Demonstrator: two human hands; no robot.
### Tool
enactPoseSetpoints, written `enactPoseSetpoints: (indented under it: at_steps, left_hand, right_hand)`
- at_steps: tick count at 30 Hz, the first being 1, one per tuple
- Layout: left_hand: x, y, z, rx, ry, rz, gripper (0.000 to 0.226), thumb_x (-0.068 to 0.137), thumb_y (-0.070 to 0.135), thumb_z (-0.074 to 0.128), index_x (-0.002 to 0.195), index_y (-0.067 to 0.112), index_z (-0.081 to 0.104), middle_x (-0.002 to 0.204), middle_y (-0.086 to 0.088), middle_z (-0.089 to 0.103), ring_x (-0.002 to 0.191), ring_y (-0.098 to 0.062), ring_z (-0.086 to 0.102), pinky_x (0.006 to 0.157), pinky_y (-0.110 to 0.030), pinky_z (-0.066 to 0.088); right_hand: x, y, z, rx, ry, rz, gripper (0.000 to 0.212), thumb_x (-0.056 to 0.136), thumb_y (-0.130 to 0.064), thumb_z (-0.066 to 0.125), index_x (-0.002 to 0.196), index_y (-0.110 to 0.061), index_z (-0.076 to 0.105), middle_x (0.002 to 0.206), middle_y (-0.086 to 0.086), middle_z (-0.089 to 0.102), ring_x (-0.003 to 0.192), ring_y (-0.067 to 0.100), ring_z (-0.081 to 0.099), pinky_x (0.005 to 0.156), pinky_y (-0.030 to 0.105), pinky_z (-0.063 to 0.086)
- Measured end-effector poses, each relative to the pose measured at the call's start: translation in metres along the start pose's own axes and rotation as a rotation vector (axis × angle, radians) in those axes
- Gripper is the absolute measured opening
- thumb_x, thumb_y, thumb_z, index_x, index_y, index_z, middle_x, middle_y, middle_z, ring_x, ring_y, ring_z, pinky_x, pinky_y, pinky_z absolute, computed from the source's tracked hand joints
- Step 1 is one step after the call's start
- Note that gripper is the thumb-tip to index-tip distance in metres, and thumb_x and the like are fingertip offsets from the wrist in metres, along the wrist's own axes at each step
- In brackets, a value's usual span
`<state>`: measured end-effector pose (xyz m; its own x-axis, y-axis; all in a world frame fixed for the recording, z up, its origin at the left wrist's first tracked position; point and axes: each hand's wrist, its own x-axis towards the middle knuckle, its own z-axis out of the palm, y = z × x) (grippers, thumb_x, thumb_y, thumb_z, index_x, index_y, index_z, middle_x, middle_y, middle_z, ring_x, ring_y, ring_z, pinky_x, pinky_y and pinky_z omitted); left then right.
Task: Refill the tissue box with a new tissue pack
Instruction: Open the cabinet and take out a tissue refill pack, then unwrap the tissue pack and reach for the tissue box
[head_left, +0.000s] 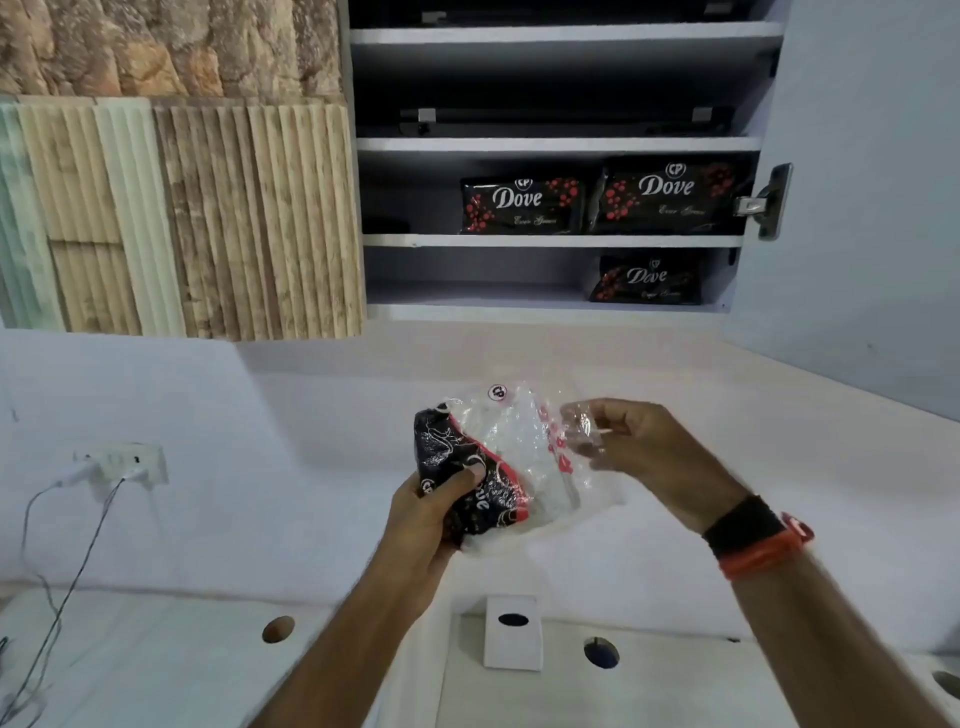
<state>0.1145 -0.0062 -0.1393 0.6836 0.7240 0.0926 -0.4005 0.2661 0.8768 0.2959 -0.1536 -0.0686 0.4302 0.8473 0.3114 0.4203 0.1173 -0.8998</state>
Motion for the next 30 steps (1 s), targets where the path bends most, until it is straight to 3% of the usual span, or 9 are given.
enactPoseSetpoints:
  at_steps: [3, 6, 10, 13, 15, 17, 20, 22, 30]
  left_hand:
    - [-0.014, -0.009, 0.000, 0.063, 0.006, -0.008, 0.038, 0.081, 0.011, 0.074, 0.118, 0.004, 0.068, 0.110, -0.016, 0.076, 0.102, -0.030, 0.073, 0.093, -0.042, 0.055]
    - [-0.033, -0.021, 0.003, 0.114, 0.007, -0.022, 0.039, 0.080, 0.014, 0.077, 0.117, 0.006, 0.069, 0.109, -0.016, 0.077, 0.104, -0.032, 0.073, 0.096, -0.043, 0.054]
    - [-0.051, -0.051, 0.014, 0.146, 0.067, -0.058, 0.042, 0.075, 0.017, 0.081, 0.115, 0.011, 0.070, 0.107, -0.012, 0.078, 0.101, -0.030, 0.074, 0.095, -0.046, 0.056]
    - [-0.058, -0.075, 0.018, 0.167, 0.097, -0.106, 0.036, 0.079, 0.016, 0.079, 0.114, 0.014, 0.071, 0.106, -0.009, 0.079, 0.099, -0.026, 0.075, 0.091, -0.041, 0.057]
    - [-0.059, -0.091, 0.017, 0.180, 0.120, -0.133, 0.033, 0.082, 0.016, 0.078, 0.113, 0.014, 0.071, 0.105, -0.008, 0.079, 0.098, -0.025, 0.075, 0.086, -0.037, 0.058]
    - [-0.058, -0.107, 0.014, 0.209, 0.158, -0.152, 0.032, 0.082, 0.017, 0.078, 0.113, 0.015, 0.071, 0.103, -0.008, 0.079, 0.096, -0.025, 0.076, 0.077, -0.033, 0.059]
    - [-0.057, -0.138, 0.008, 0.237, 0.208, -0.201, 0.035, 0.081, 0.020, 0.079, 0.114, 0.016, 0.070, 0.102, -0.006, 0.080, 0.094, -0.023, 0.076, 0.062, -0.025, 0.055]
    - [-0.058, -0.163, 0.003, 0.256, 0.246, -0.248, 0.034, 0.081, 0.021, 0.079, 0.114, 0.017, 0.070, 0.101, -0.006, 0.080, 0.089, -0.022, 0.075, 0.055, -0.022, 0.052]
    - [-0.067, -0.260, -0.050, 0.338, 0.423, -0.463, 0.031, 0.087, 0.010, 0.072, 0.117, 0.008, 0.066, 0.100, -0.017, 0.073, 0.069, -0.022, 0.064, 0.052, -0.026, 0.045]
  right_hand:
    - [-0.012, 0.024, -0.002, 0.154, -0.128, 0.099, 0.039, 0.086, -0.007, 0.070, 0.124, -0.013, 0.066, 0.113, 0.000, 0.076, 0.105, 0.016, 0.072, 0.097, 0.039, 0.053]
    - [-0.024, 0.053, -0.005, 0.332, -0.294, 0.138, 0.063, 0.067, -0.020, 0.080, 0.127, -0.006, 0.063, 0.107, 0.007, 0.073, 0.096, 0.018, 0.071, 0.086, 0.031, 0.057]
    - [-0.041, 0.080, 0.001, 0.327, -0.385, 0.156, 0.063, 0.071, -0.030, 0.084, 0.126, -0.005, 0.064, 0.110, 0.010, 0.071, 0.101, 0.024, 0.065, 0.089, 0.035, 0.053]
    - [-0.055, 0.089, 0.010, 0.314, -0.350, 0.176, 0.011, 0.074, -0.017, 0.075, 0.079, -0.025, 0.081, 0.074, -0.008, 0.075, 0.070, 0.008, 0.068, 0.069, 0.027, 0.050]
    - [-0.059, 0.105, 0.013, 0.368, -0.311, 0.244, 0.043, 0.081, -0.004, 0.066, 0.050, -0.031, 0.072, 0.050, -0.014, 0.061, 0.048, -0.002, 0.052, 0.057, 0.027, 0.029]
    - [-0.065, 0.126, 0.008, 0.391, -0.247, 0.355, 0.046, 0.086, -0.004, 0.068, 0.046, -0.028, 0.067, 0.050, -0.014, 0.055, 0.045, 0.003, 0.046, 0.058, 0.031, 0.019]
    - [-0.075, 0.164, 0.000, 0.415, -0.164, 0.445, 0.041, 0.090, -0.005, 0.065, 0.054, -0.023, 0.072, 0.063, -0.008, 0.066, 0.057, 0.009, 0.059, 0.055, 0.022, 0.044]
    - [-0.089, 0.185, -0.008, 0.479, -0.068, 0.500, 0.015, 0.085, -0.008, 0.069, 0.076, -0.016, 0.078, 0.080, 0.000, 0.075, 0.073, 0.017, 0.069, 0.065, 0.027, 0.055]
    - [-0.151, 0.285, -0.017, 0.684, 0.415, 0.764, 0.032, 0.087, -0.020, 0.069, 0.116, -0.008, 0.071, 0.126, 0.012, 0.069, 0.115, 0.031, 0.063, 0.107, 0.046, 0.046]
